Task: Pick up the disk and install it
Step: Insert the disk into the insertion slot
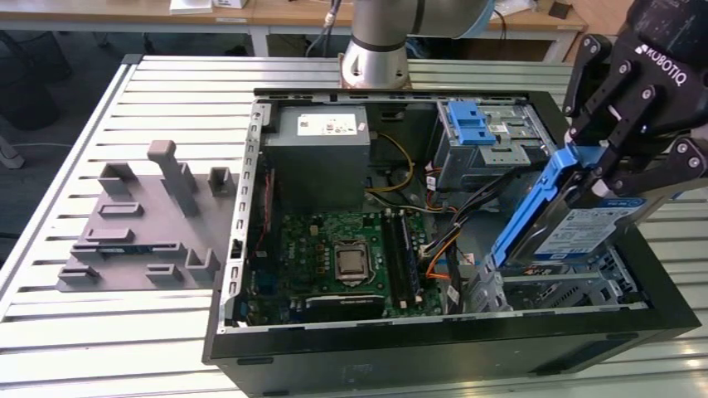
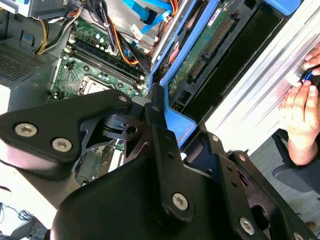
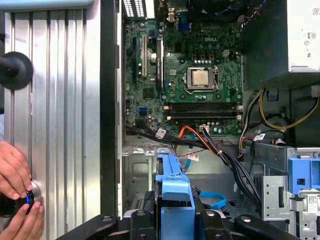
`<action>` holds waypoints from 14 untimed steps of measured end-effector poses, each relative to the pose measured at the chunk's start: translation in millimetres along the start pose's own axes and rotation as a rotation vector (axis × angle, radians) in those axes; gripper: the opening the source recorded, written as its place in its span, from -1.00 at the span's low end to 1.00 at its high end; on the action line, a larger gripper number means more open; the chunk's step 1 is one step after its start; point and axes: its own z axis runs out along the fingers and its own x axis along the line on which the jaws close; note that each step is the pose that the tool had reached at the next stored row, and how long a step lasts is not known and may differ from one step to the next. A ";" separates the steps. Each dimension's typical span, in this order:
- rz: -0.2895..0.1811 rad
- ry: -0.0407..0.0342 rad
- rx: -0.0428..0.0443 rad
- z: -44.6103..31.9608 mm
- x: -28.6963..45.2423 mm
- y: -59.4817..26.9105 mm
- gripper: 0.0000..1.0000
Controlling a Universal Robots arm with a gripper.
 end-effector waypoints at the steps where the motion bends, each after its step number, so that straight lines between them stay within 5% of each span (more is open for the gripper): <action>1: 0.000 0.0000 0.0000 0.5 0.1 -0.1 -0.27; 14: 0.000 0.0001 0.0000 9.2 2.4 -2.4 -0.27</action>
